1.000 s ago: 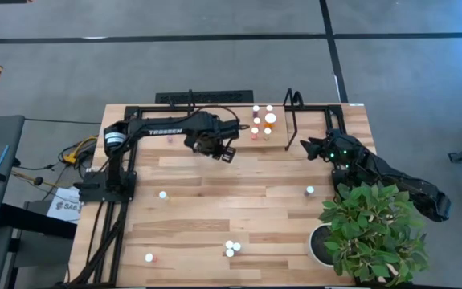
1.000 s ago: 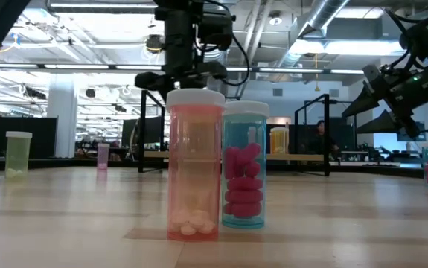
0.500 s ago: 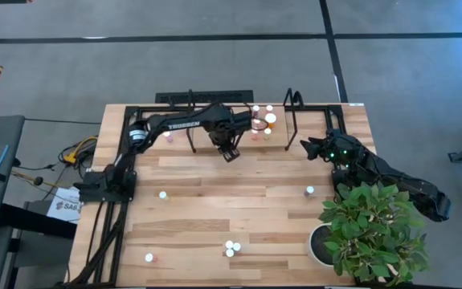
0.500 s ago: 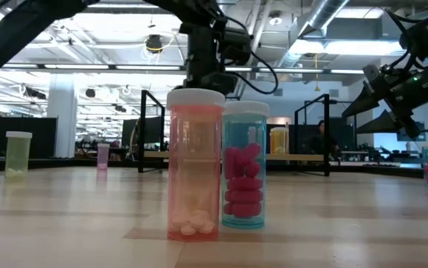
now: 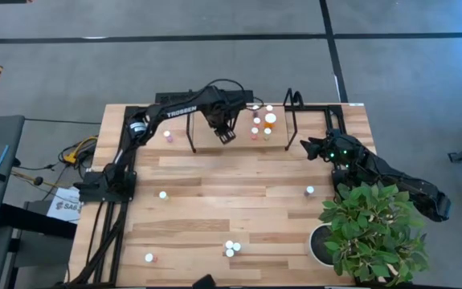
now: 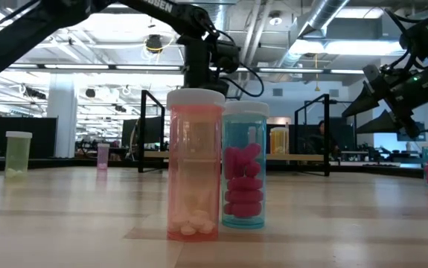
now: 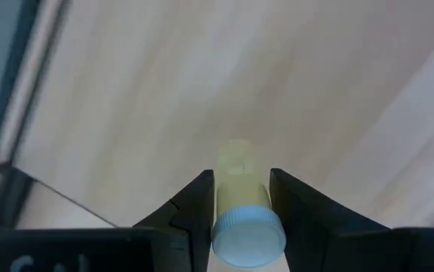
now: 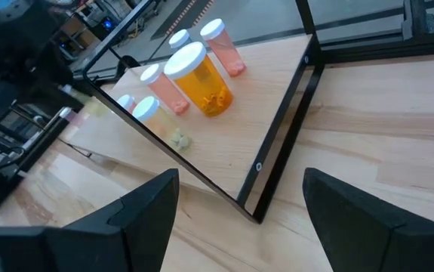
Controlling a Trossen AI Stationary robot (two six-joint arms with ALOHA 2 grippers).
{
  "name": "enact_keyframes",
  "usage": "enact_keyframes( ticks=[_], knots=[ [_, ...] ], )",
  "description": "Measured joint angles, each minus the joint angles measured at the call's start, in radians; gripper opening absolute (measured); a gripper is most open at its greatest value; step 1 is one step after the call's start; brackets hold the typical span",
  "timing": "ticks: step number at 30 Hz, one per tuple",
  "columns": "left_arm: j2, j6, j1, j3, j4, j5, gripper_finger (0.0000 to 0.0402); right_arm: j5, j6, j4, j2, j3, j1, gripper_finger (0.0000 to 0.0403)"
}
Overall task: Pick and place medicine bottles onto shelf by color
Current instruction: Put the yellow pill bottle on the shelf
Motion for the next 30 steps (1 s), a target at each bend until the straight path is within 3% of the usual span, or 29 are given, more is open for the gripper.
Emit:
enact_keyframes(
  ticks=[18, 30],
  knots=[
    [0.000, 0.247, 0.123, 0.000, 0.015, -0.011, 0.0110, 0.000, 0.000, 0.000, 0.000, 0.000, 0.000, 0.0305],
    [0.021, 0.430, 0.162, -0.002, 0.006, 0.039, 0.0110, 0.000, 0.000, 0.000, 0.000, 0.000, 0.000, 0.0305]
  ],
)
